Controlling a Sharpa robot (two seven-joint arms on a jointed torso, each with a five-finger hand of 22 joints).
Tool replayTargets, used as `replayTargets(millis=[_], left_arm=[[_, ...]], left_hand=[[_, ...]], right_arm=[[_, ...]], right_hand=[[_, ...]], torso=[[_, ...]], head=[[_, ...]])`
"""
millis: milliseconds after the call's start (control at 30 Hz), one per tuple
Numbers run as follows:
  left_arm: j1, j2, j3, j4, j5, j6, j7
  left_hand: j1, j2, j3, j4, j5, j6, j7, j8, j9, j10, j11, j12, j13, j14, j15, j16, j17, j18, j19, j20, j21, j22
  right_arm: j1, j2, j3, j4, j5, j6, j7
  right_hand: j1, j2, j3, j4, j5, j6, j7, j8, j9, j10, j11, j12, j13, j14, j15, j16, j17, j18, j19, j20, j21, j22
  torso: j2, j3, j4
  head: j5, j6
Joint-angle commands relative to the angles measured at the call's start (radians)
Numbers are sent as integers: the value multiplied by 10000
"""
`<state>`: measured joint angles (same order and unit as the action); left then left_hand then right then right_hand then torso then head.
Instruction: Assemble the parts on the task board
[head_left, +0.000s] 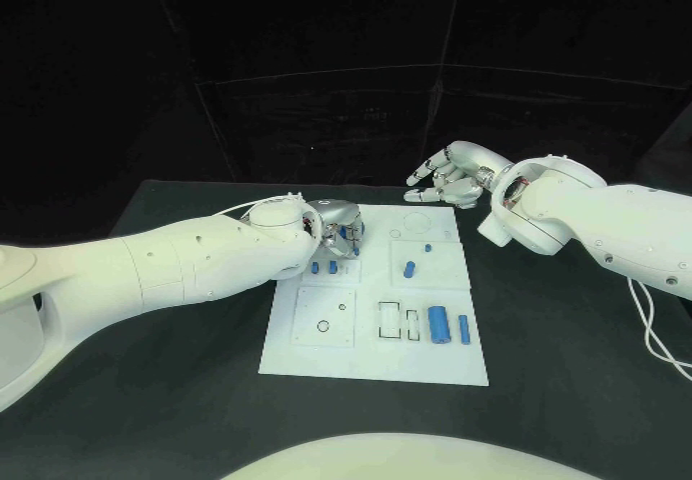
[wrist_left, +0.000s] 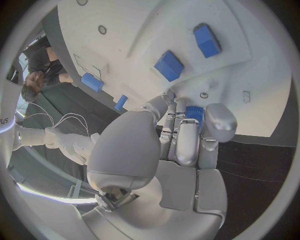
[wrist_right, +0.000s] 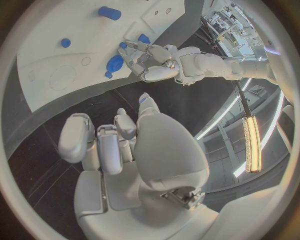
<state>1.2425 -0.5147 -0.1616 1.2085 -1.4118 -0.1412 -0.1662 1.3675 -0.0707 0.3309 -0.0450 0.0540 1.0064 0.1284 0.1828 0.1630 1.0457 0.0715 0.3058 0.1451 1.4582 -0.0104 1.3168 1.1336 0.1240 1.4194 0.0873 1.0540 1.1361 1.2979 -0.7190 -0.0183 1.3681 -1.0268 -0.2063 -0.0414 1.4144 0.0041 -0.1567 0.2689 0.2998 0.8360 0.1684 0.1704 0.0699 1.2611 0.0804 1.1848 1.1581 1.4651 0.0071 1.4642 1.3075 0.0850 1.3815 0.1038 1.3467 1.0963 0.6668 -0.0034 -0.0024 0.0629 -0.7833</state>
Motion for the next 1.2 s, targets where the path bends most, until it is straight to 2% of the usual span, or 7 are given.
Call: replayTargets(millis=[33,167,300,400,600,767,1200], left_arm=[[-21,31,-16,-29,41,154,258],[-21,47,-17,-96,95,-59,437],[-21,43,-17,-195,591,-539,804],[-21,37,-17,-229,792,-664,936],[-20,24,-16,-236,947,-515,909],[-19,14,-16,-233,979,-387,820],[-18,31,-16,-234,982,-184,537]], left_hand=[[-1,123,120,-25,-44,115,3,-25,-22,161,-8,-88,-52,74,-22,57,-24,-136,94,8,65,49],[79,153,347,-98,-46,210,20,-90,-80,316,-15,-249,-163,96,-39,52,-80,-156,125,-19,139,127],[328,182,824,-339,-41,215,101,-233,-175,424,37,-486,-312,101,-9,42,-151,-165,112,-11,135,151],[254,83,930,-376,-38,249,105,-279,-209,488,47,-582,-373,110,0,42,-187,-174,131,-2,184,202],[-50,-187,1005,-347,-43,192,132,-467,-322,510,89,-869,-535,108,29,-11,-365,-173,141,23,164,210],[-146,-312,1009,-347,-43,126,164,-573,-382,477,123,-1005,-605,95,52,-48,-467,-163,130,41,101,171],[-163,-416,1032,-383,-43,43,197,-679,-442,410,161,-1132,-665,62,81,-93,-577,-136,83,63,-57,57]], right_arm=[[19,11,6,8,-29,-28,73],[19,11,6,14,-29,-28,72],[19,10,6,20,-29,-31,75],[19,7,6,25,-29,-34,73],[19,-2,6,36,-29,-40,68],[19,-10,6,39,-29,-43,64],[19,4,6,23,-29,-39,69]], right_hand=[[5,99,-71,2,65,-50,7,44,-9,-61,-3,-26,-5,698,-82,-43,1141,40,-50,-14,-55,8],[5,99,-71,2,65,-50,7,44,-9,-61,-3,-26,-5,698,-82,-43,1141,40,-50,-14,-55,8],[7,103,-71,2,68,-50,7,45,-9,-58,-4,-22,-2,698,-82,-42,1141,40,-49,-14,-54,9],[11,116,-74,3,80,-48,6,50,-9,-46,-5,-8,12,699,-82,-42,1143,39,-46,-15,-52,14],[11,116,-74,3,80,-48,6,50,-9,-46,-5,-8,12,699,-82,-42,1143,39,-46,-15,-52,14],[11,116,-74,3,80,-48,6,50,-9,-46,-5,-8,12,699,-82,-42,1143,39,-46,-15,-52,14],[11,116,-74,3,80,-48,6,50,-9,-46,-5,-8,12,699,-82,-42,1143,39,-46,-15,-52,14]], torso=[[2,-2,-5],[-1,5,-9],[-6,4,-10],[2,0,-8],[-2,1,-10],[-5,2,-1],[3,3,-12]], head=[[0,-2],[8,-9],[25,9],[20,11],[18,6],[14,8],[29,-2]])
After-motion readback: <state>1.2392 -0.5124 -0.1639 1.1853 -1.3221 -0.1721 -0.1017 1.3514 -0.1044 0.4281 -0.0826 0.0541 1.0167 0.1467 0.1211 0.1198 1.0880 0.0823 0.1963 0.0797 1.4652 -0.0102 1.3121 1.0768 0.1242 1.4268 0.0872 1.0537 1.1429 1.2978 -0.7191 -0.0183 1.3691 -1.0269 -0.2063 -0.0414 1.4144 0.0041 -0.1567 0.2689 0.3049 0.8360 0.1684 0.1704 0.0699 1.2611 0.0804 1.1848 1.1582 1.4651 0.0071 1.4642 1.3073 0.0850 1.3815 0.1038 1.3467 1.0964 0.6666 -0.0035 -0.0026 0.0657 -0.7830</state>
